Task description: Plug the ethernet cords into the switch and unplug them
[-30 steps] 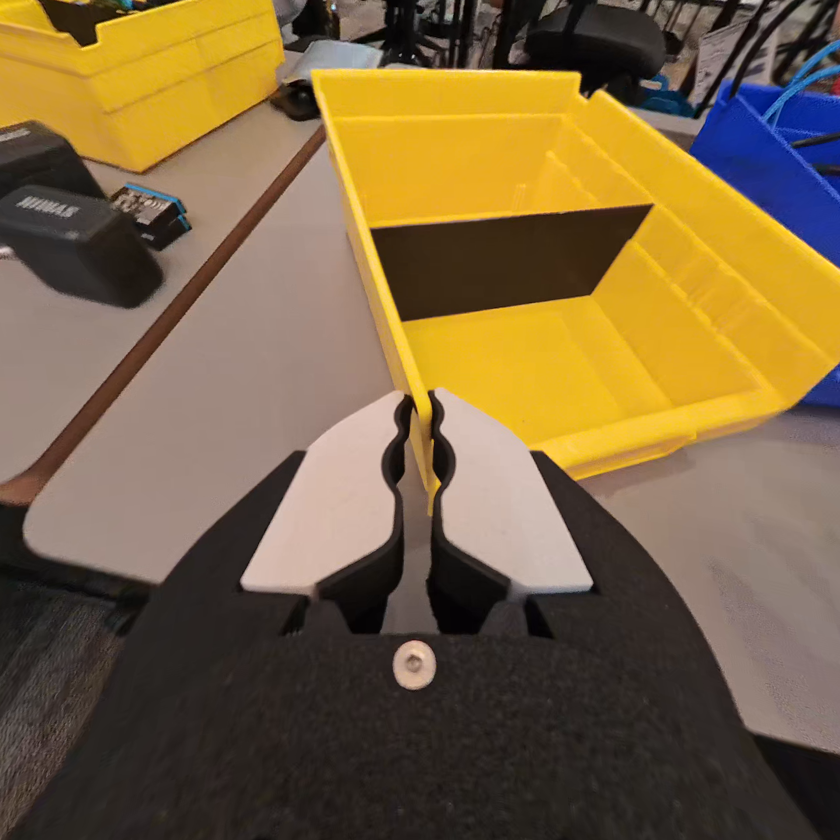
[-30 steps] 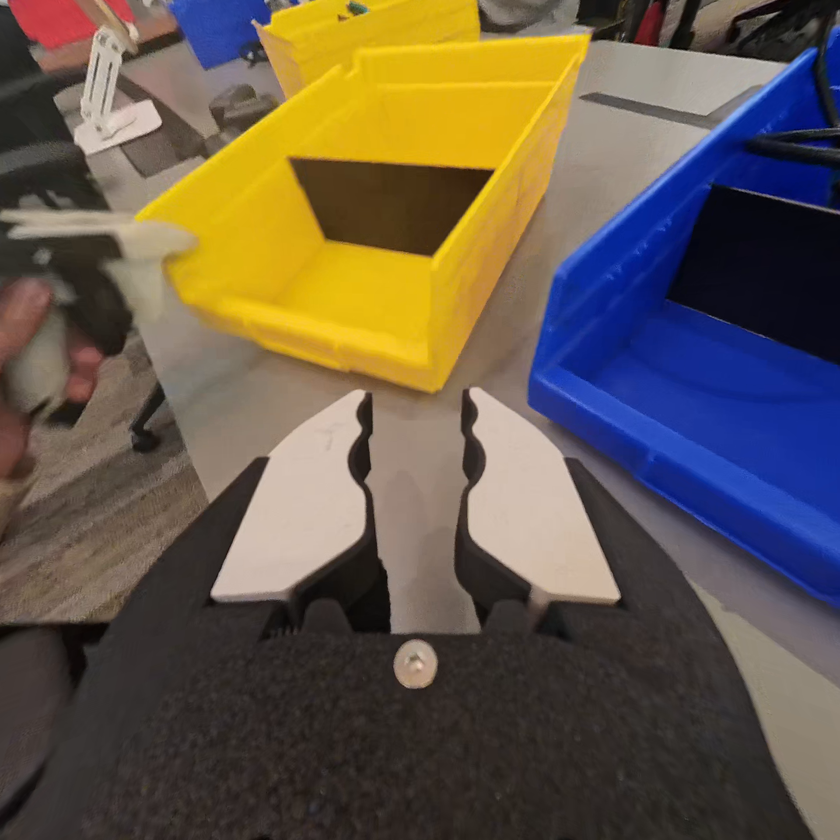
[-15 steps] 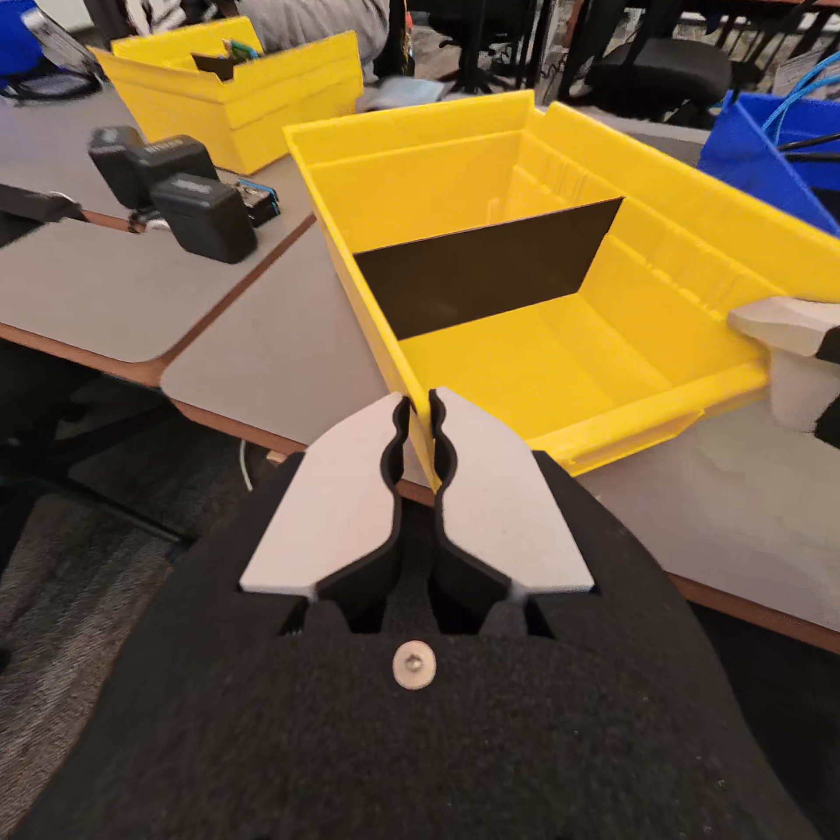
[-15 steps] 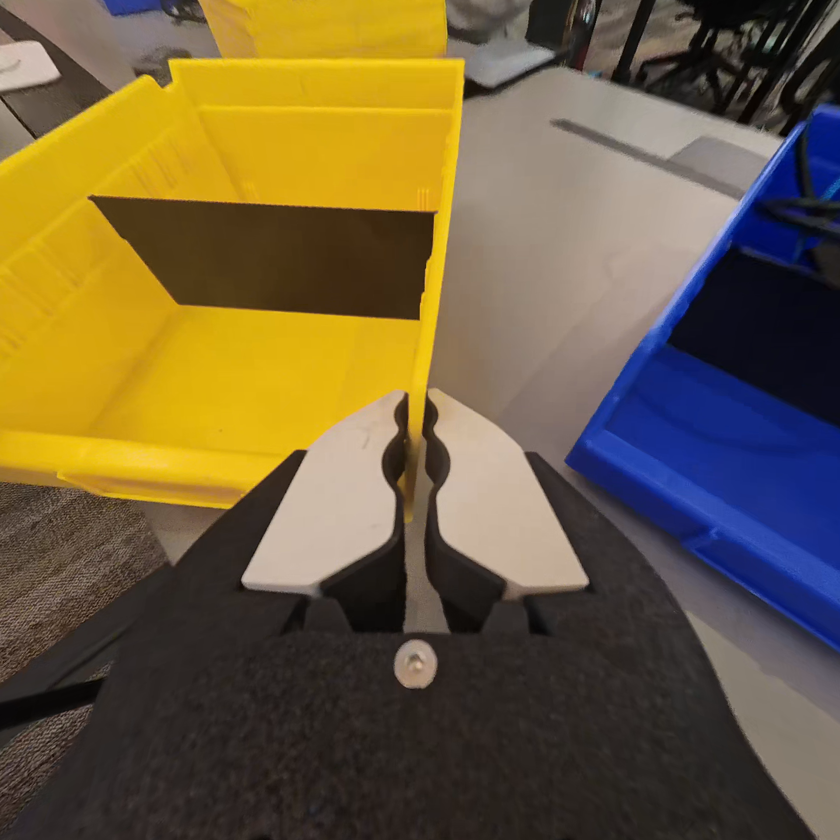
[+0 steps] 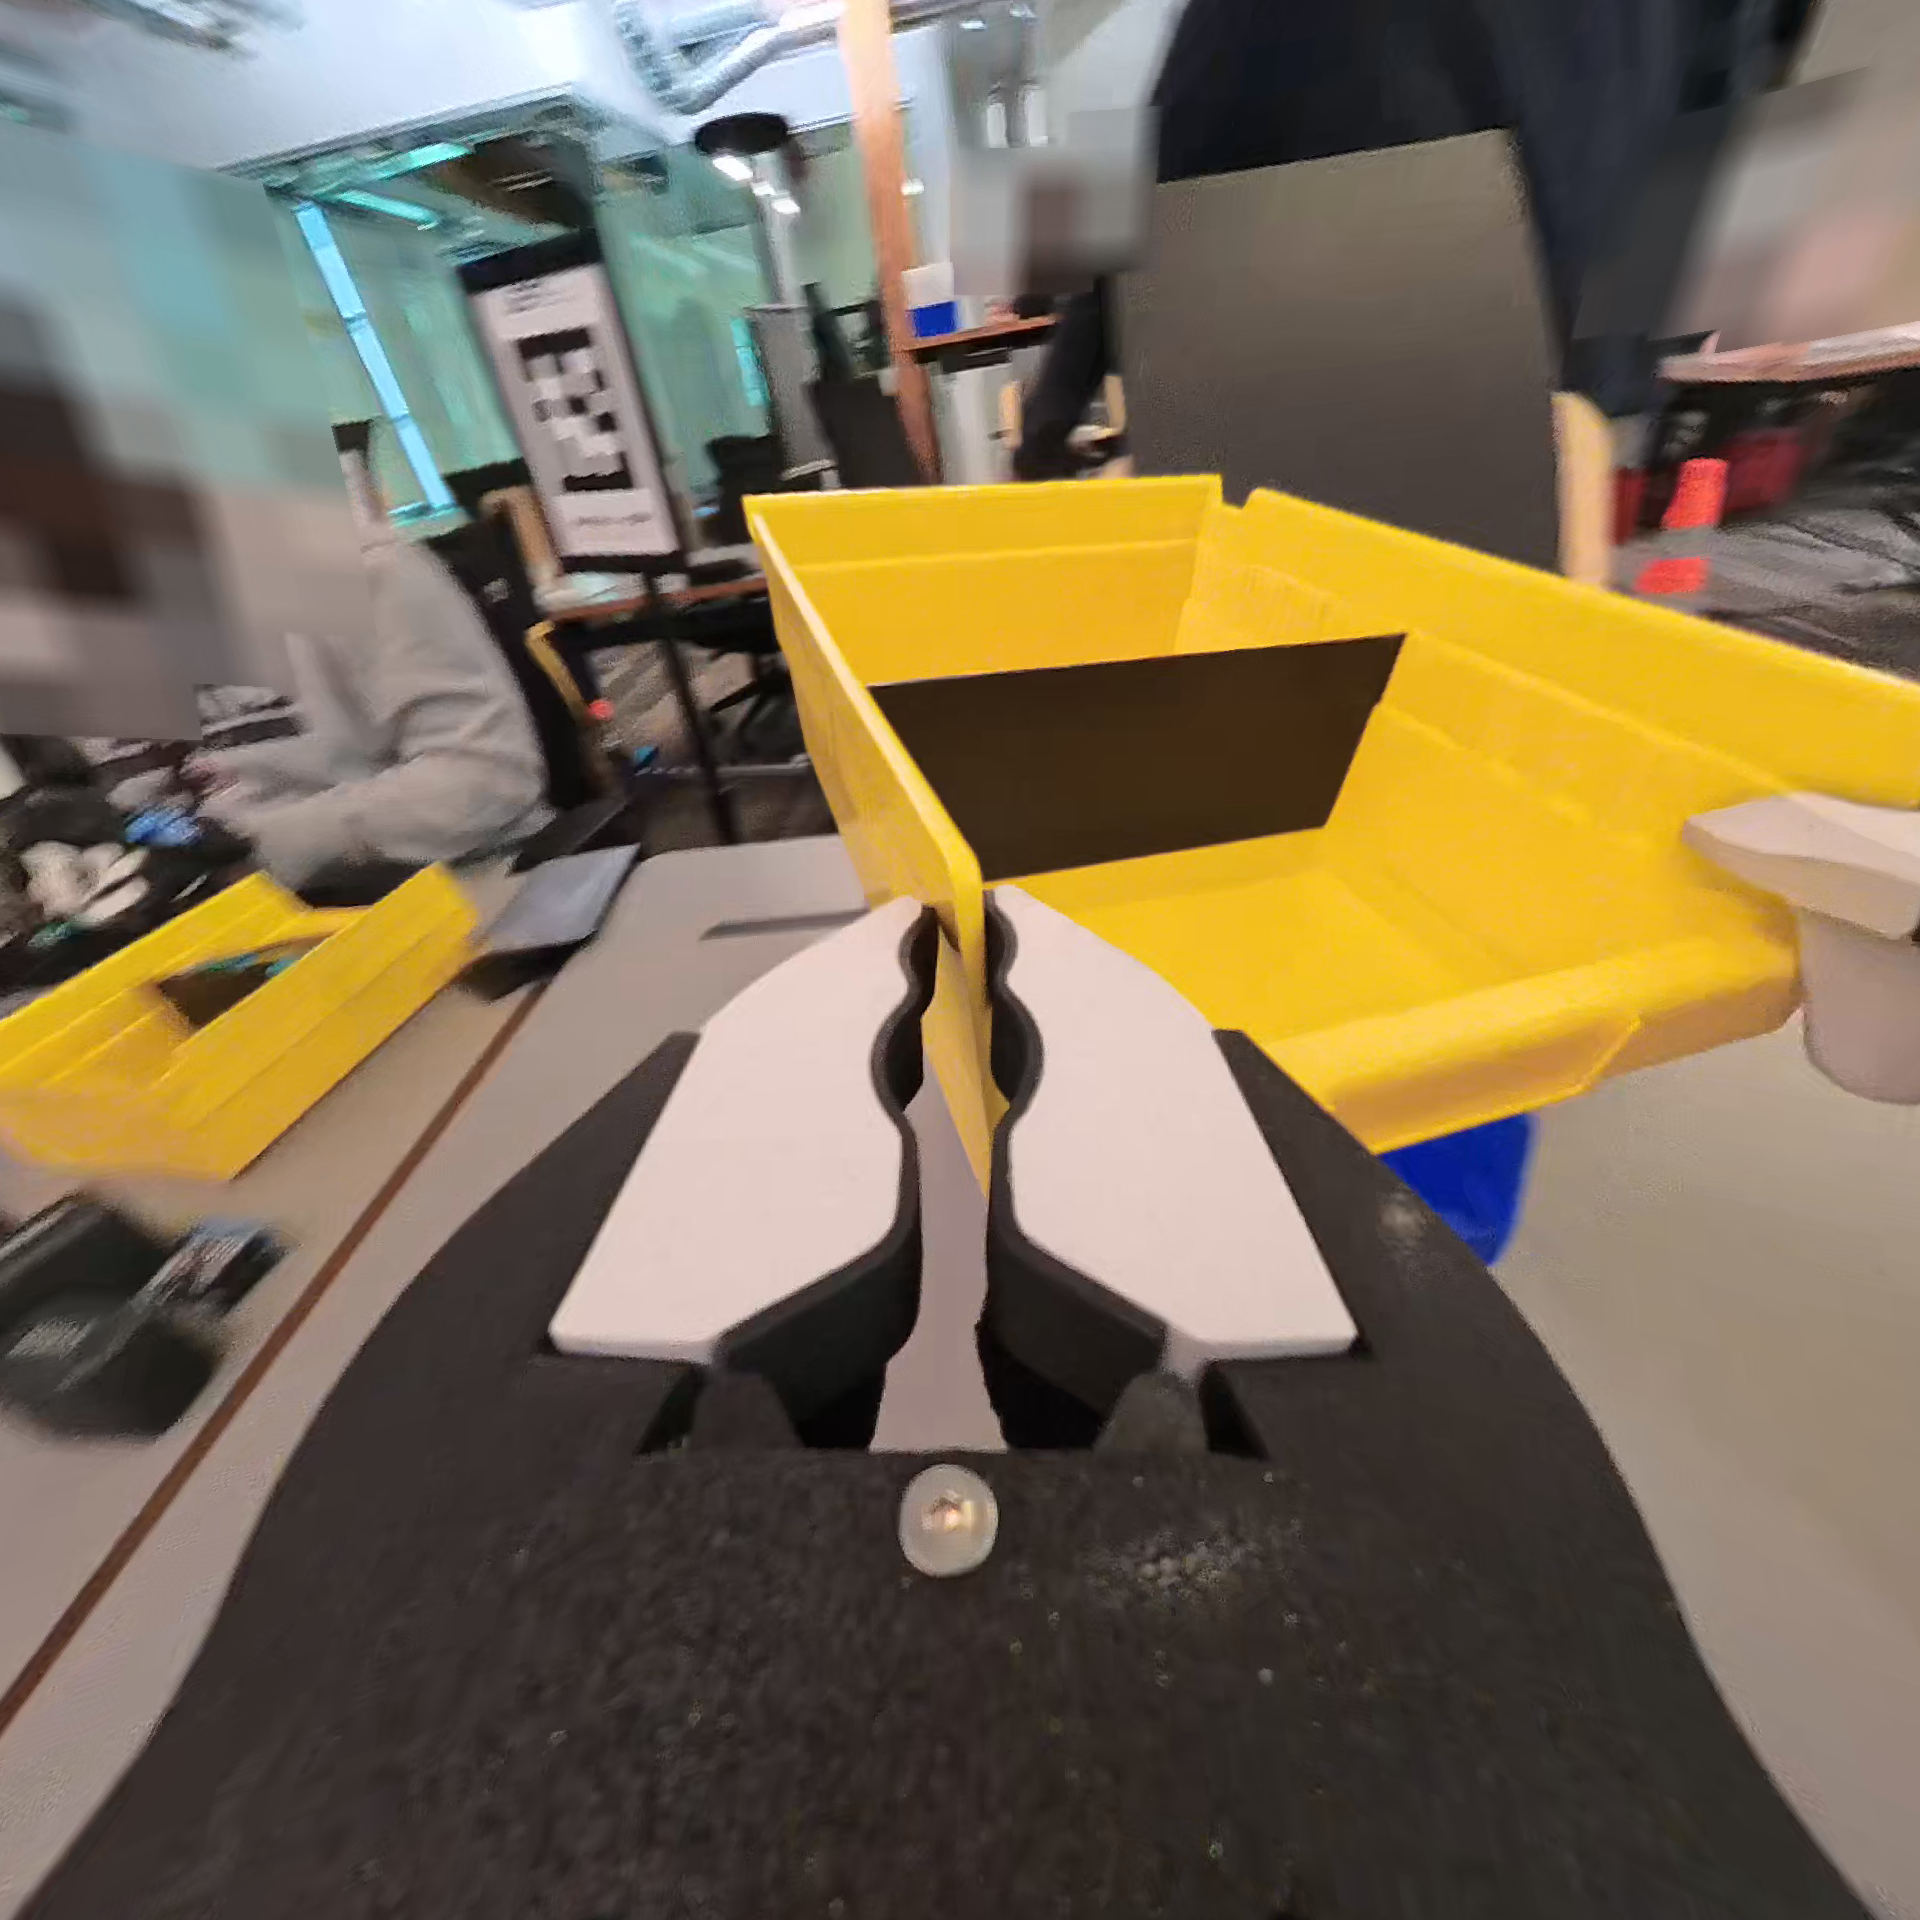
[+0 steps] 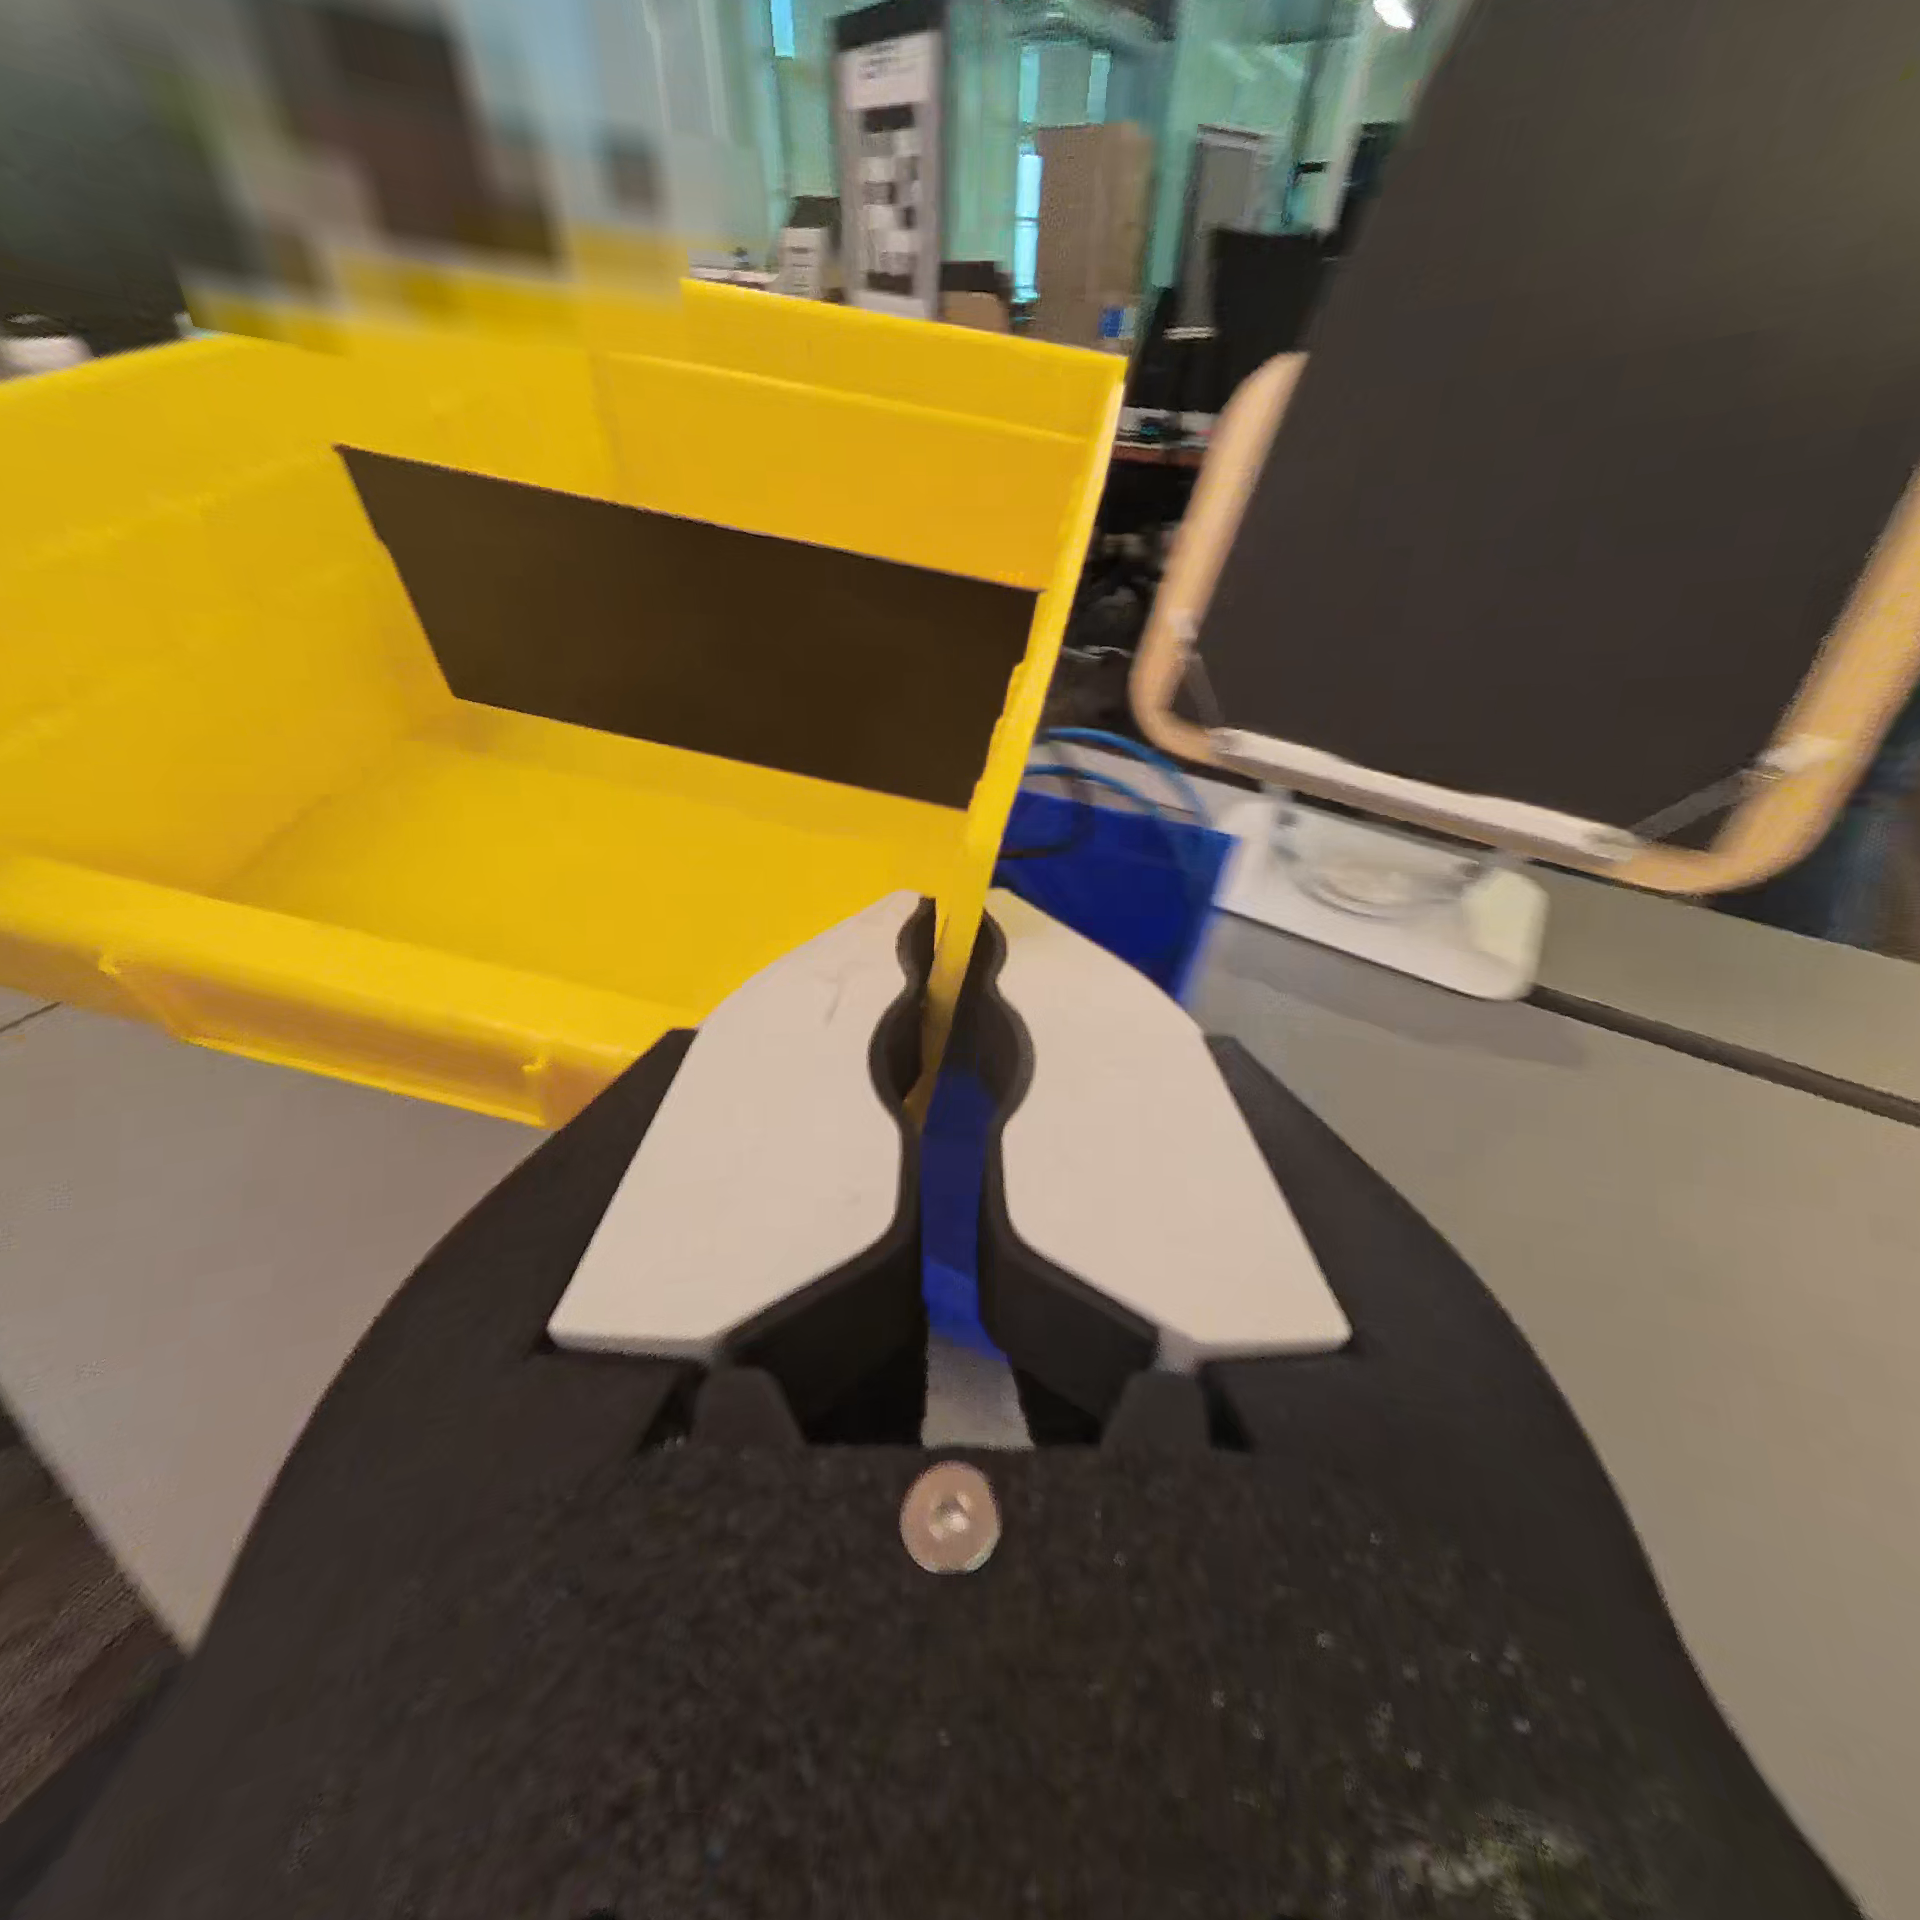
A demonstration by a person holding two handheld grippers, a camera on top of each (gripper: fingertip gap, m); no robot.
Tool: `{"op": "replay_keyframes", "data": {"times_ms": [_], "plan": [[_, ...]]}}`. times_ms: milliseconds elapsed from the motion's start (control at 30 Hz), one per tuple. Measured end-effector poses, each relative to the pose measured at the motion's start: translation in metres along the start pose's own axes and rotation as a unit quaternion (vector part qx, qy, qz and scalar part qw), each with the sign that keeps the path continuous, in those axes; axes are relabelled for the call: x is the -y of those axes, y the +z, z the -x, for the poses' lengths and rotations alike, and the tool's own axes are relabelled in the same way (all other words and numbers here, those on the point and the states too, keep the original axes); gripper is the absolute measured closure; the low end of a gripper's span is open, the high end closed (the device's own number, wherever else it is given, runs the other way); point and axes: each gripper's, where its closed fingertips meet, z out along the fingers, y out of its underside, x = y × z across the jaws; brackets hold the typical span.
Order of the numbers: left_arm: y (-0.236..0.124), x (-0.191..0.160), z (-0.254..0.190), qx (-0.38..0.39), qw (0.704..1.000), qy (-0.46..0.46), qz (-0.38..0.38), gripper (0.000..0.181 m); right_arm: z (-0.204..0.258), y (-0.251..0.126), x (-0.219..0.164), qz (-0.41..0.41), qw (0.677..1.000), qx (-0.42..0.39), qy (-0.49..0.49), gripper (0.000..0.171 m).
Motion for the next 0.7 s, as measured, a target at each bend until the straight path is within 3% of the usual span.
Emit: {"op": "replay_keyframes", "data": {"times_ms": [100,200,400,567,700], "plan": [[0.044,0.020,-0.094,-0.061,0.997,0.035,-0.009,0.175,-0.099,-0.033,-0.003,0.005,0.997,-0.075,0.022,0.166],[0.079,0.018,-0.196,-0.132,0.991,0.030,0.002,0.175,-0.194,-0.075,-0.021,0.010,0.987,-0.157,0.032,0.167],[0.119,-0.048,-0.365,-0.226,0.972,-0.007,0.057,0.175,-0.336,-0.142,-0.080,0.064,0.964,-0.259,0.011,0.167],[0.136,-0.115,-0.447,-0.279,0.956,0.009,0.091,0.173,-0.401,-0.157,-0.127,0.079,0.956,-0.281,0.003,0.167],[0.133,-0.123,-0.464,-0.275,0.955,0.039,0.102,0.173,-0.417,-0.162,-0.165,0.114,0.954,-0.276,-0.012,0.168]]}}
